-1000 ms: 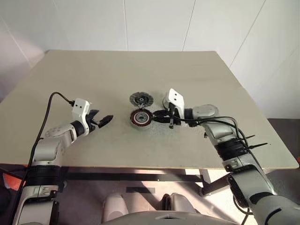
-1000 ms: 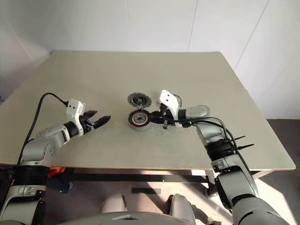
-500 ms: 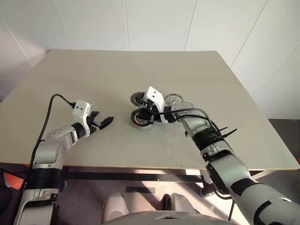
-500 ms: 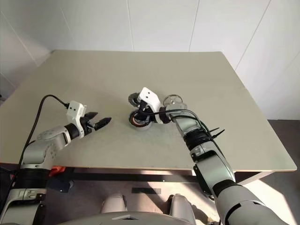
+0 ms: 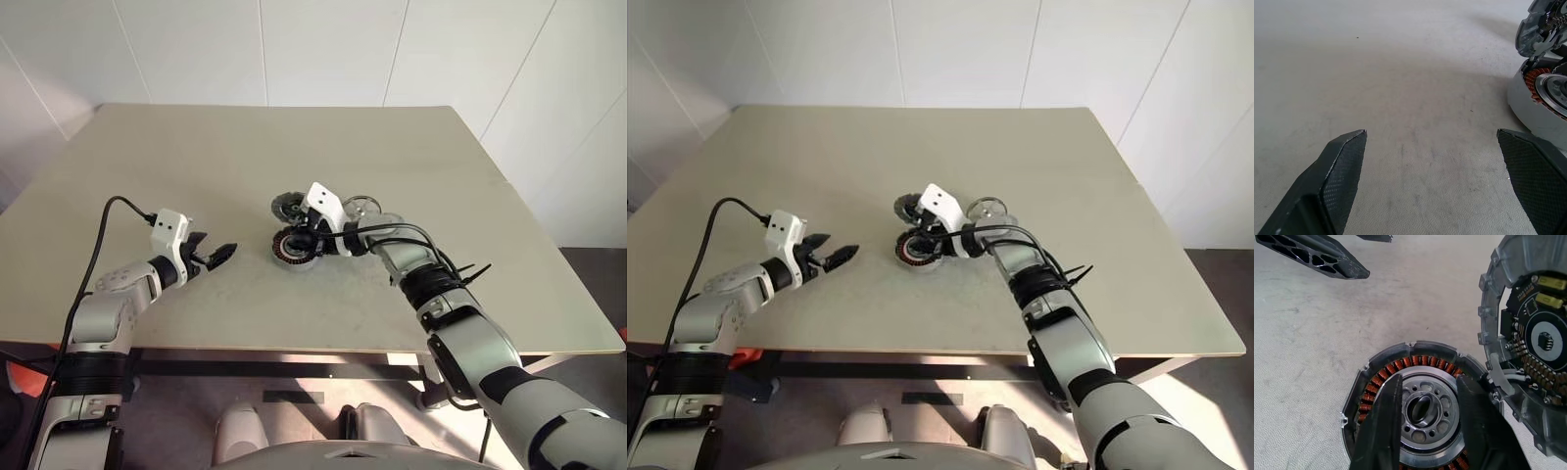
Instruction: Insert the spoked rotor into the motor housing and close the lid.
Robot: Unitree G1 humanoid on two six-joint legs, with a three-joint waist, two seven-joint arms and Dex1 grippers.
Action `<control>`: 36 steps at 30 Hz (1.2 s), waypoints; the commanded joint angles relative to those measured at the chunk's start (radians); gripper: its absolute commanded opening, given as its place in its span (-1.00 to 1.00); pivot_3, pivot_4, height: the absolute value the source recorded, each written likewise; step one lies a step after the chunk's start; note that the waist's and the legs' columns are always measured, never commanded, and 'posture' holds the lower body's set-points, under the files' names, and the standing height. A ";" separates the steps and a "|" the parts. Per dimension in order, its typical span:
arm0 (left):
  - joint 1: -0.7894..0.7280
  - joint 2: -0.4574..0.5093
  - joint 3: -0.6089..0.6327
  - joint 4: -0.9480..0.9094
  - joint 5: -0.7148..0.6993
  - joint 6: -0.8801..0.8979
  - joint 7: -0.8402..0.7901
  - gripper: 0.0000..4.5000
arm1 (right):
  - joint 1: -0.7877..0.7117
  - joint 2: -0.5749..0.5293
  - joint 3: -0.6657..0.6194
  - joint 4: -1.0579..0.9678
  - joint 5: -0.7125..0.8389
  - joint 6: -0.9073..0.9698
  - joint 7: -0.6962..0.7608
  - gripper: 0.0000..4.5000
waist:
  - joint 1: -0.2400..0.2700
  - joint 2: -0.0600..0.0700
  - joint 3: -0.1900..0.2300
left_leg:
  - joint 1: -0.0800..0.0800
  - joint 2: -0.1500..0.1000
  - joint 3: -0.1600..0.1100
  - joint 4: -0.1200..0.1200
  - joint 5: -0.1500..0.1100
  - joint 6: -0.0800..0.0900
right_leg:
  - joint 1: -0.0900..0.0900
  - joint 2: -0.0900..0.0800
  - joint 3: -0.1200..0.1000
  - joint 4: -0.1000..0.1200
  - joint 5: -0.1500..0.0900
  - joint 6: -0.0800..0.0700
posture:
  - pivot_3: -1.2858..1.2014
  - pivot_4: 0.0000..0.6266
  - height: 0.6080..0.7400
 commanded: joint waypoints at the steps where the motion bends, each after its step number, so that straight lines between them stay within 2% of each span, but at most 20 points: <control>1: -0.017 0.015 0.020 -0.020 -0.005 -0.011 -0.002 1.00 | -0.007 0.002 -0.024 -0.049 0.012 -0.035 -0.004 0.34 | 0.000 0.000 0.000 | 0.000 0.000 0.000 0.000 0.000 0.000 | 0.000 0.000 0.000 0.000 0.000 0.000 | 0.03 -1.00 1.00; 3: -0.015 0.015 0.020 -0.021 -0.005 -0.013 -0.003 1.00 | 0.001 -0.003 -0.020 -0.061 0.011 -0.039 0.005 0.63 | 0.000 0.000 0.000 | 0.000 0.000 0.000 0.000 0.000 0.000 | 0.000 0.000 0.000 0.000 0.000 0.000 | 0.03 -1.00 1.00; 9: -0.008 0.014 0.020 -0.023 -0.005 -0.015 -0.001 1.00 | -0.001 -0.006 -0.036 -0.071 0.024 -0.011 -0.001 0.63 | 0.000 0.000 0.000 | 0.000 0.000 0.000 0.000 0.000 0.000 | 0.000 0.000 0.000 0.000 0.000 0.000 | 0.03 -1.00 1.00; 12: -0.008 0.013 0.019 -0.023 -0.005 -0.014 0.000 1.00 | -0.001 -0.007 -0.042 -0.065 0.025 -0.005 0.002 0.35 | 0.000 0.000 0.000 | 0.000 0.000 0.000 0.000 0.000 0.000 | 0.000 0.000 0.000 0.000 0.000 0.000 | 0.03 -1.00 1.00; 21: -0.012 0.011 0.018 -0.021 -0.005 -0.012 0.001 1.00 | 0.016 -0.012 -0.044 -0.090 0.022 -0.019 0.035 -0.99 | 0.000 0.000 0.000 | 0.000 0.000 0.000 0.000 0.000 0.000 | 0.000 0.000 0.000 0.000 0.000 0.000 | 0.03 -1.00 1.00; 27: -0.015 0.012 0.019 -0.016 -0.004 -0.013 0.002 1.00 | 0.037 -0.014 -0.024 -0.122 0.012 -0.020 0.059 -0.99 | 0.000 0.000 0.000 | 0.000 0.000 0.000 0.000 0.000 0.000 | 0.000 0.000 0.000 0.001 0.000 0.000 | 0.03 -1.00 1.00; 36: -0.011 0.010 0.013 -0.021 -0.002 -0.014 0.001 1.00 | 0.008 -0.003 -0.023 0.037 -0.049 -0.072 -0.028 -0.99 | 0.000 0.000 0.000 | 0.001 0.000 0.000 0.001 0.000 -0.001 | 0.000 0.000 0.000 0.002 0.000 0.000 | 0.03 -1.00 1.00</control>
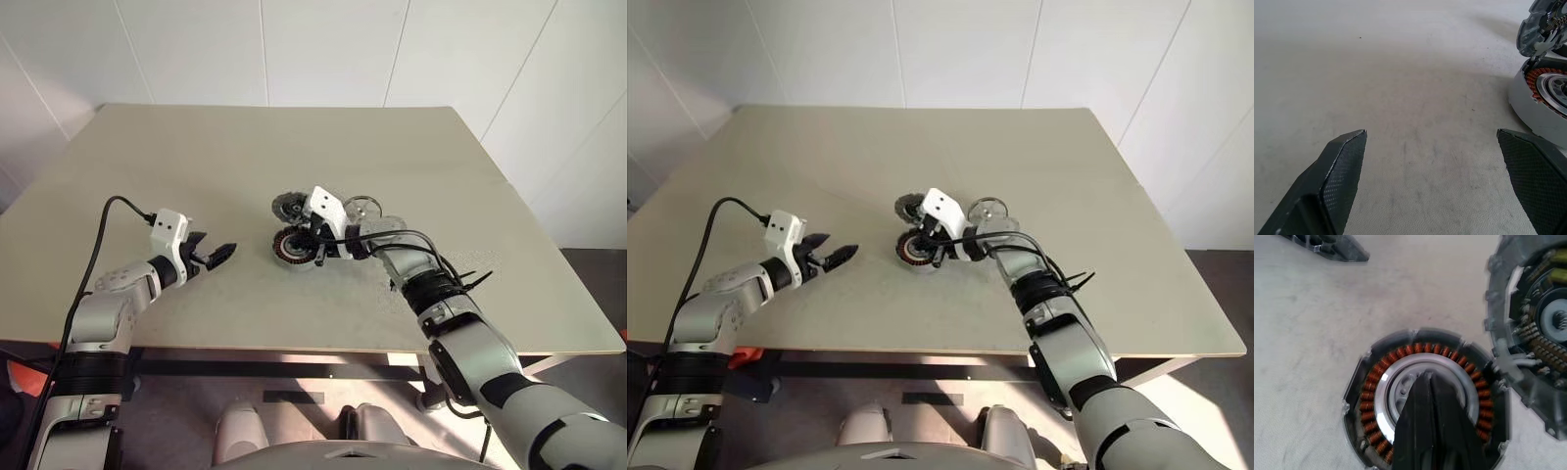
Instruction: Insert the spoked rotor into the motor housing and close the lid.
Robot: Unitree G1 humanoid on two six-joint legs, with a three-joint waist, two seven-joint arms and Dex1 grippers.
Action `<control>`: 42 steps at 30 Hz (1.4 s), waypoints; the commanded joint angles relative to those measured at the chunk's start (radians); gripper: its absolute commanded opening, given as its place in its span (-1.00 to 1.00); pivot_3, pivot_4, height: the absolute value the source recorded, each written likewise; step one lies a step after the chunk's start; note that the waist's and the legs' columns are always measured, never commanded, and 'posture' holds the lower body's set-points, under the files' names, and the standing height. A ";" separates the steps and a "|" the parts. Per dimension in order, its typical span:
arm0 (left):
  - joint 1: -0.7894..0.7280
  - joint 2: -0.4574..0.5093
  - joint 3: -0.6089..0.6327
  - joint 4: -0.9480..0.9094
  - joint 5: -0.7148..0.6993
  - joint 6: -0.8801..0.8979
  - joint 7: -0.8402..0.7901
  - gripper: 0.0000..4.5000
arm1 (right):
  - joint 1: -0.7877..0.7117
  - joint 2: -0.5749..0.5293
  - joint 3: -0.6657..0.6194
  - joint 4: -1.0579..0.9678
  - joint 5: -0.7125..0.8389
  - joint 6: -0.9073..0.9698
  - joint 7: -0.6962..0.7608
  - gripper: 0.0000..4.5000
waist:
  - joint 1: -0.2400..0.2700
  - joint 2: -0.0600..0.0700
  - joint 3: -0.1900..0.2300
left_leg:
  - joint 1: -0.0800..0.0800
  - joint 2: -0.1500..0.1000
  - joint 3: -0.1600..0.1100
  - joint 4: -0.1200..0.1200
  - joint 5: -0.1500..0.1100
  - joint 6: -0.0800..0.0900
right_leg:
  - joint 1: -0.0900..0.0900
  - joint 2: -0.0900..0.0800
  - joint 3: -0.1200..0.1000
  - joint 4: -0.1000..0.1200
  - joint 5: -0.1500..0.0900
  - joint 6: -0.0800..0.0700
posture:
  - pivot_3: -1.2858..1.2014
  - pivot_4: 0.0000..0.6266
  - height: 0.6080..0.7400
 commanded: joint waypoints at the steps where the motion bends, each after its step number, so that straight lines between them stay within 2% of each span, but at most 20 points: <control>1: -0.008 0.007 0.012 -0.026 -0.003 -0.011 0.000 1.00 | -0.024 -0.001 -0.006 0.022 -0.010 -0.027 -0.016 -0.99 | 0.000 0.000 0.000 | 0.000 0.000 0.000 0.000 0.000 0.000 | 0.000 0.000 0.000 0.000 0.000 0.000 | 0.03 -1.00 1.00; 7: -0.002 0.002 0.002 -0.031 0.001 -0.011 0.001 1.00 | -0.007 -0.011 -0.014 -0.037 0.014 -0.018 0.017 -0.99 | 0.000 0.000 0.000 | 0.000 0.000 0.000 0.000 0.000 0.000 | 0.000 0.000 0.000 0.001 0.000 0.000 | 0.03 -1.00 1.00; 15: 0.003 0.003 0.007 -0.034 -0.002 -0.009 0.001 1.00 | 0.106 -0.119 -0.052 -0.424 0.121 0.174 0.120 -0.99 | 0.004 0.000 0.000 | -0.001 0.000 0.000 0.000 0.000 0.000 | 0.000 0.000 0.000 0.000 0.000 0.000 | 0.03 -1.00 1.00; 19: 0.002 0.000 0.005 -0.031 -0.002 -0.010 0.000 1.00 | 0.127 -0.191 -0.083 -0.445 0.090 0.216 0.042 -0.99 | 0.005 0.000 0.000 | 0.001 0.000 0.000 0.000 0.000 0.000 | 0.001 0.000 0.000 0.000 0.000 0.000 | 0.03 -1.00 1.00; 23: -0.011 -0.006 -0.006 -0.019 0.001 -0.014 -0.004 1.00 | 0.062 -0.214 -0.146 -0.274 0.058 0.252 -0.125 -0.99 | 0.003 0.000 0.000 | 0.001 0.000 0.000 0.001 0.001 -0.002 | 0.001 0.000 0.001 0.001 0.000 0.000 | 0.03 -1.00 1.00; 26: -0.020 -0.008 -0.014 -0.010 0.005 -0.017 -0.008 1.00 | 0.011 -0.231 -0.185 -0.156 0.050 0.246 -0.212 -0.72 | 0.002 0.000 0.000 | 0.001 0.000 0.000 0.001 0.001 -0.002 | 0.001 0.000 0.001 0.001 0.000 0.000 | 0.03 -1.00 1.00; 32: -0.020 -0.007 -0.020 -0.009 0.004 -0.018 -0.011 1.00 | -0.088 -0.223 -0.306 -0.008 0.095 0.263 -0.385 0.17 | 0.001 0.000 0.000 | -0.001 0.000 0.000 0.001 0.003 -0.005 | -0.001 0.000 0.001 0.001 0.000 0.000 | 0.03 -1.00 1.00; 34: -0.012 -0.008 -0.020 -0.016 0.003 -0.016 -0.011 1.00 | -0.116 -0.227 -0.368 0.035 0.143 0.322 -0.405 0.17 | 0.001 0.000 0.000 | -0.001 0.000 0.000 0.001 0.003 -0.005 | -0.001 0.000 0.001 0.000 0.000 0.000 | 0.03 -1.00 1.00; 39: 0.004 -0.007 -0.016 -0.024 0.000 -0.013 -0.008 1.00 | -0.128 -0.250 -0.493 0.066 0.287 0.512 -0.327 0.17 | 0.003 0.000 0.000 | -0.001 0.000 0.000 0.001 0.002 -0.004 | -0.001 0.000 0.001 0.001 0.000 0.000 | 0.03 -1.00 1.00; 42: 0.005 -0.007 -0.016 -0.024 0.000 -0.012 -0.007 1.00 | -0.133 -0.262 -0.554 0.124 0.339 0.580 -0.329 0.17 | 0.007 0.000 0.000 | -0.001 0.000 0.000 0.001 0.002 -0.004 | -0.001 0.000 0.001 0.001 0.000 0.000 | 0.03 -1.00 1.00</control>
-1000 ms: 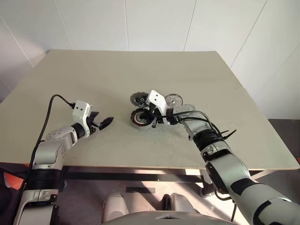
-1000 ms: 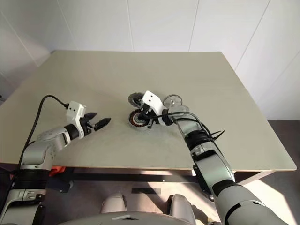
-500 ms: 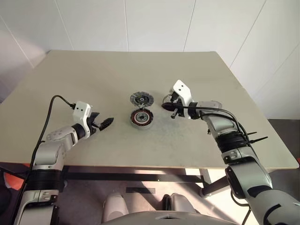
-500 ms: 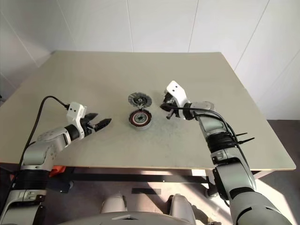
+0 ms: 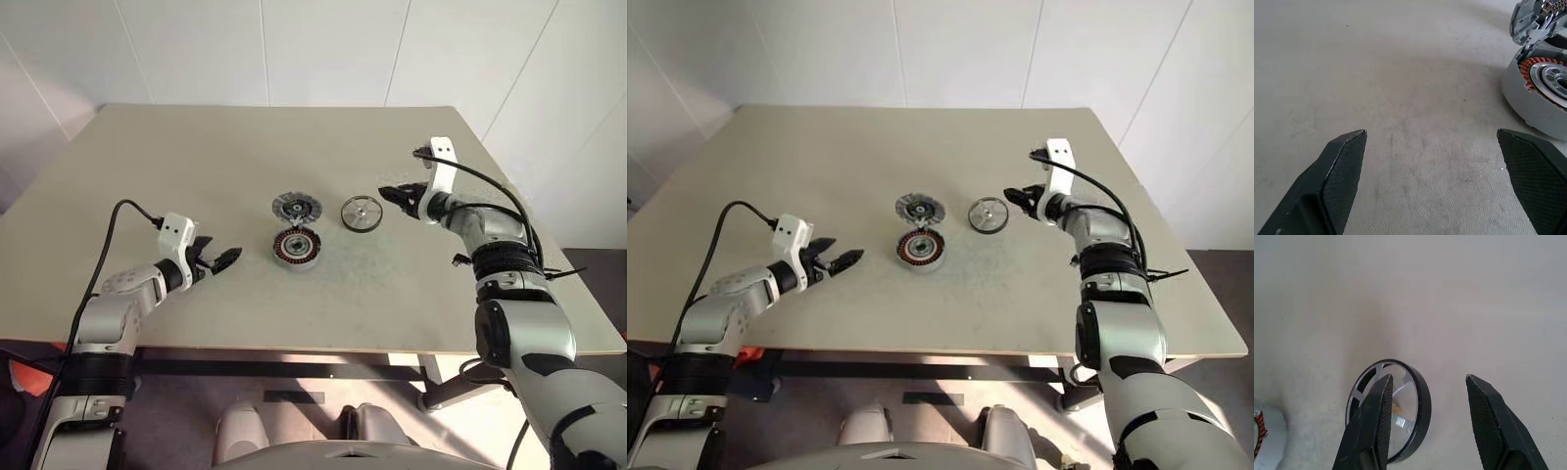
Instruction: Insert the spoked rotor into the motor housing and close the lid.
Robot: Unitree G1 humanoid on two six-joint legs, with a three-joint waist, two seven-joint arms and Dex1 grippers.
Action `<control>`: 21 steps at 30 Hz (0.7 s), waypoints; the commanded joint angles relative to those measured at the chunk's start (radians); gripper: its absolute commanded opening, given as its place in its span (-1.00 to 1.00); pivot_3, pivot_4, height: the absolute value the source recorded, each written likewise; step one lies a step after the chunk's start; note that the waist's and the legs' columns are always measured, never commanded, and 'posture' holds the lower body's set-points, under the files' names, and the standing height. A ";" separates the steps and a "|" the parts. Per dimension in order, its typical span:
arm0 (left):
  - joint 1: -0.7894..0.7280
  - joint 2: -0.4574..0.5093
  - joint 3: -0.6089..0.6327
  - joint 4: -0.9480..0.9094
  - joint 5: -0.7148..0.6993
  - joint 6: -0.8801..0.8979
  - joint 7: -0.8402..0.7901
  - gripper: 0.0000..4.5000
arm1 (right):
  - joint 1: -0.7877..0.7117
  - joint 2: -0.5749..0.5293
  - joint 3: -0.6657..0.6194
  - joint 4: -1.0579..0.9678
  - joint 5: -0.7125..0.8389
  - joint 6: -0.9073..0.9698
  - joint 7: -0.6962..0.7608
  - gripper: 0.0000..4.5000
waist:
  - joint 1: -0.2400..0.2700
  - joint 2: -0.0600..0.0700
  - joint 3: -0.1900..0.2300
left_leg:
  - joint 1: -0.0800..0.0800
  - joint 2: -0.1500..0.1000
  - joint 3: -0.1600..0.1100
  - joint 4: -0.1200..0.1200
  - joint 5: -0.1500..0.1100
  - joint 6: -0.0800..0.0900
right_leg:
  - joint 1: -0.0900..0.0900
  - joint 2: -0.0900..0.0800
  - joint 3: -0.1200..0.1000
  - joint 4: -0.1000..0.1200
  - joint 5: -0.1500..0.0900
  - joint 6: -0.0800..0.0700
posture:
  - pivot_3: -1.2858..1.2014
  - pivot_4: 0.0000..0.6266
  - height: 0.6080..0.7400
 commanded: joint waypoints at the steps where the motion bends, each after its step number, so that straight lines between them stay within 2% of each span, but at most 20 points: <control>1: -0.008 0.005 0.008 -0.033 -0.001 -0.010 -0.002 1.00 | -0.029 -0.025 -0.075 0.049 0.072 0.062 0.000 0.17 | 0.004 0.000 0.000 | 0.000 0.000 0.000 0.000 0.000 0.000 | 0.000 0.000 0.000 0.000 0.000 0.000 | 0.03 -1.00 1.00; 13: -0.017 0.020 0.002 -0.021 0.010 -0.011 -0.008 1.00 | -0.031 -0.001 -0.185 0.161 0.167 0.116 -0.028 0.17 | 0.012 0.003 0.001 | 0.000 0.000 0.000 0.001 0.000 0.000 | 0.000 0.000 0.000 0.001 0.000 0.000 | 0.03 -1.00 1.00; 21: -0.015 0.027 0.013 -0.019 0.011 -0.015 -0.005 1.00 | -0.025 0.048 -0.182 0.130 0.191 0.156 -0.020 0.17 | 0.023 0.003 0.002 | 0.000 0.000 0.000 0.001 0.000 0.000 | 0.000 0.000 0.000 0.001 0.000 0.000 | 0.03 -1.00 1.00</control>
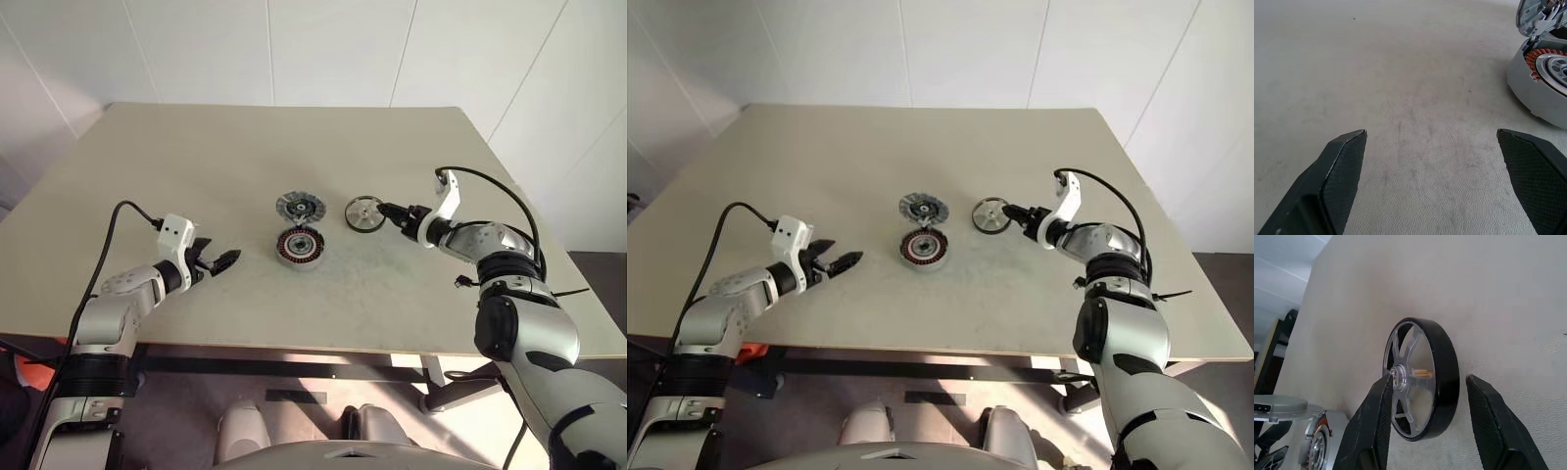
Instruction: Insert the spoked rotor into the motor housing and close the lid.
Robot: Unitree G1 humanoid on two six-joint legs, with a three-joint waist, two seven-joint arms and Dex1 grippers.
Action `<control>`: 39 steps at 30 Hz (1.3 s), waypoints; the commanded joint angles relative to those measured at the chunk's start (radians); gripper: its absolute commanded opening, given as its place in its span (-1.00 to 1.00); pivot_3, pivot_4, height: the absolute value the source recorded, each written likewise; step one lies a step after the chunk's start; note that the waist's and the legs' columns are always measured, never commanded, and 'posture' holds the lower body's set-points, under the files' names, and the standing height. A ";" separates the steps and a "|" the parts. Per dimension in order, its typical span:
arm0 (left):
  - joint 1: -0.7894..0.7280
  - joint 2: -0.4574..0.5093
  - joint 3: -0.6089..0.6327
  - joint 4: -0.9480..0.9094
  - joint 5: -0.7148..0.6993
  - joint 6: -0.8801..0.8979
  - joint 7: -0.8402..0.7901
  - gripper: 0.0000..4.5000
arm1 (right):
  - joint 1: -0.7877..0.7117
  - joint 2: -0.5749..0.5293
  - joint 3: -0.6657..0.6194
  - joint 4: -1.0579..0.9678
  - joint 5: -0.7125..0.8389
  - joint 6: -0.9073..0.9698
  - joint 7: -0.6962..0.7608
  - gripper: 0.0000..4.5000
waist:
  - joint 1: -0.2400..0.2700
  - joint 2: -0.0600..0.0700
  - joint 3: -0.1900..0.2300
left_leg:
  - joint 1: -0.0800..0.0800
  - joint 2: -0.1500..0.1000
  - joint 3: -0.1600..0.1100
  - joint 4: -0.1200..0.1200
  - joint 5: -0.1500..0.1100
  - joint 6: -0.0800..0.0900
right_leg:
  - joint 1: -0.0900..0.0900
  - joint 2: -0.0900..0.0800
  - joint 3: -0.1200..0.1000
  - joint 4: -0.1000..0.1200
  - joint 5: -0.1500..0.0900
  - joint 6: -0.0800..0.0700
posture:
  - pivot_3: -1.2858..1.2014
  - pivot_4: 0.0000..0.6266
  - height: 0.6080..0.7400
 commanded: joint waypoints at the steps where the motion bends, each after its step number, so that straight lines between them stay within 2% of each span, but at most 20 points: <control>1: -0.014 0.022 0.019 -0.018 0.005 -0.015 -0.001 1.00 | -0.023 0.012 -0.002 -0.042 0.028 0.013 0.011 0.17 | 0.000 0.000 0.000 | 0.000 0.000 0.000 0.000 0.000 0.000 | 0.000 0.000 0.000 0.000 0.000 0.000 | 0.03 -1.00 1.00; 4: -0.014 0.025 0.023 -0.017 0.005 -0.015 0.000 1.00 | -0.022 0.020 -0.002 -0.044 0.028 0.016 0.013 0.17 | 0.000 0.000 0.000 | 0.000 0.000 0.000 0.000 0.000 0.000 | 0.000 0.000 0.000 0.000 0.000 0.000 | 0.03 -1.00 1.00; 5: -0.014 0.025 0.023 -0.017 0.005 -0.015 0.000 1.00 | -0.024 0.022 -0.007 -0.041 0.031 0.018 0.010 0.09 | 0.000 0.000 0.000 | 0.000 0.000 0.000 0.000 0.000 0.000 | 0.000 0.000 0.000 0.000 0.000 0.000 | 0.03 -1.00 1.00; 7: -0.013 0.025 0.022 -0.019 0.007 -0.015 0.001 1.00 | -0.026 0.024 -0.014 -0.038 0.036 0.022 0.004 -0.11 | 0.001 0.000 0.000 | 0.000 0.000 0.000 0.000 0.000 0.000 | 0.000 0.000 0.000 0.000 0.000 0.000 | 0.03 -1.00 1.00; 12: -0.013 0.024 0.016 -0.021 0.011 -0.014 0.000 1.00 | -0.031 0.018 -0.024 -0.029 0.047 0.011 -0.004 -0.82 | 0.001 0.001 0.000 | 0.000 0.000 0.000 0.000 0.000 0.000 | 0.000 0.000 0.000 0.000 0.000 0.000 | 0.03 -1.00 1.00; 13: -0.014 0.024 0.015 -0.019 0.012 -0.014 -0.001 1.00 | -0.033 0.016 -0.029 -0.025 0.051 0.005 -0.006 -0.85 | 0.004 0.001 0.000 | 0.000 0.000 0.000 0.000 0.000 0.000 | 0.000 0.000 0.000 0.000 0.000 0.000 | 0.03 -1.00 1.00; 21: -0.018 0.025 0.008 -0.010 0.019 -0.015 -0.006 1.00 | -0.090 0.013 -0.194 -0.007 0.205 0.054 -0.044 -0.85 | 0.003 0.003 0.001 | -0.001 0.000 0.000 0.000 0.000 -0.001 | 0.000 -0.001 -0.001 0.000 0.000 0.000 | 0.03 -1.00 1.00; 26: -0.021 0.020 0.007 -0.012 0.015 -0.012 -0.009 1.00 | -0.102 0.010 -0.252 -0.074 0.307 0.172 -0.009 -0.85 | 0.002 0.003 0.002 | -0.001 0.000 0.000 -0.001 0.000 -0.001 | -0.001 0.000 -0.001 0.000 0.000 0.000 | 0.03 -1.00 1.00; 34: -0.020 0.016 0.004 -0.014 0.012 -0.009 -0.012 1.00 | 0.044 0.082 -0.249 -0.557 0.600 0.563 0.042 -0.85 | 0.008 0.003 0.002 | -0.001 0.000 0.000 -0.002 0.000 -0.001 | -0.001 0.000 -0.001 -0.001 0.000 0.000 | 0.03 -1.00 1.00; 39: -0.022 0.009 -0.003 -0.011 0.013 -0.010 -0.011 1.00 | 0.115 0.106 -0.260 -0.719 0.752 0.733 -0.014 -0.85 | 0.012 0.003 0.002 | 0.000 0.000 0.000 -0.002 0.001 -0.002 | 0.000 0.000 -0.001 -0.001 0.000 0.000 | 0.03 -1.00 1.00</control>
